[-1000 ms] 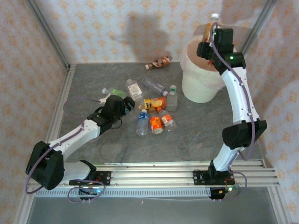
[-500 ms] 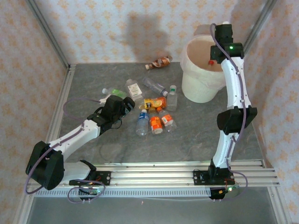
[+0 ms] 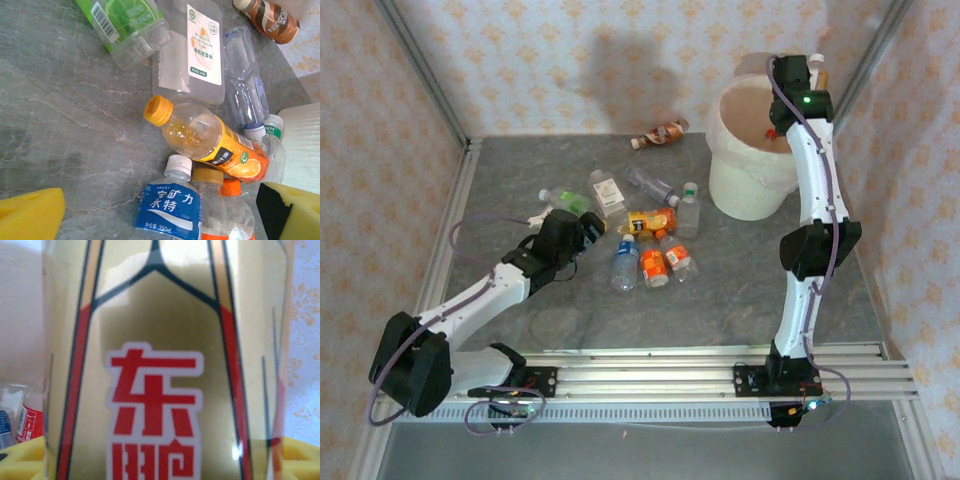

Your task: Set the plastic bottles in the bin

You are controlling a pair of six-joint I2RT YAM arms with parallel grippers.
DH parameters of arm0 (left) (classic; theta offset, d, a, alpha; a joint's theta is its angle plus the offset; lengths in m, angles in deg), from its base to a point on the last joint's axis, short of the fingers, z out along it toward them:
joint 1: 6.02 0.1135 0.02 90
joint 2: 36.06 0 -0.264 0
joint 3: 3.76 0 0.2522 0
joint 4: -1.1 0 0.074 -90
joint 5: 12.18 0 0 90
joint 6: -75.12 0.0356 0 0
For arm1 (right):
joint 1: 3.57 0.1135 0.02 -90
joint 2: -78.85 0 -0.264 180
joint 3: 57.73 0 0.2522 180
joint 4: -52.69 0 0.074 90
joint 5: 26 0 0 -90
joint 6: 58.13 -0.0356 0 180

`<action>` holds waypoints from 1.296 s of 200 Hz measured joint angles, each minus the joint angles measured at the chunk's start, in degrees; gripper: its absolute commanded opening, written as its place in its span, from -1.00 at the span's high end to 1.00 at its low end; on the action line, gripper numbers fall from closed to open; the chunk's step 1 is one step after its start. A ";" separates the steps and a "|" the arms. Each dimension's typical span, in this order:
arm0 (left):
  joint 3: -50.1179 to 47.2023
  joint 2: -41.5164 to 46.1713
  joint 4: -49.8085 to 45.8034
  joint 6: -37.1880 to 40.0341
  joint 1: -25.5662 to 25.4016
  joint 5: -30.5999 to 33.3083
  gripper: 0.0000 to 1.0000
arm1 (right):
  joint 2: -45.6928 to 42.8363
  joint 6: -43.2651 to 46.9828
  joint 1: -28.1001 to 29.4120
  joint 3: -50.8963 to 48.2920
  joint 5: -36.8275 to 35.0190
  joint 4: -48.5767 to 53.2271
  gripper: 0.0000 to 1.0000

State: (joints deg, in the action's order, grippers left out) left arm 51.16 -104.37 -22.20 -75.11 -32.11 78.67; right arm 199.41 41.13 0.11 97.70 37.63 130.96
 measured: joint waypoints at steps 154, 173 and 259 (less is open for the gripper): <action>-1.49 2.49 -1.31 -0.17 0.00 2.27 -1.00 | -2.21 -4.74 0.00 0.81 2.05 0.81 -0.76; -1.49 1.79 -1.33 -0.17 0.00 2.25 -1.00 | -3.37 -5.20 0.00 0.81 3.13 0.70 -0.81; -1.38 1.68 -2.01 -0.31 0.00 2.27 -1.00 | -14.05 -8.92 0.02 -8.90 11.30 -3.21 -0.98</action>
State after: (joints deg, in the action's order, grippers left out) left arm 49.79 -102.69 -24.21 -75.42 -32.11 80.94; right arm 185.35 32.21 0.13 88.80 48.93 127.75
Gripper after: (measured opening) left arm 0.999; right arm 0.991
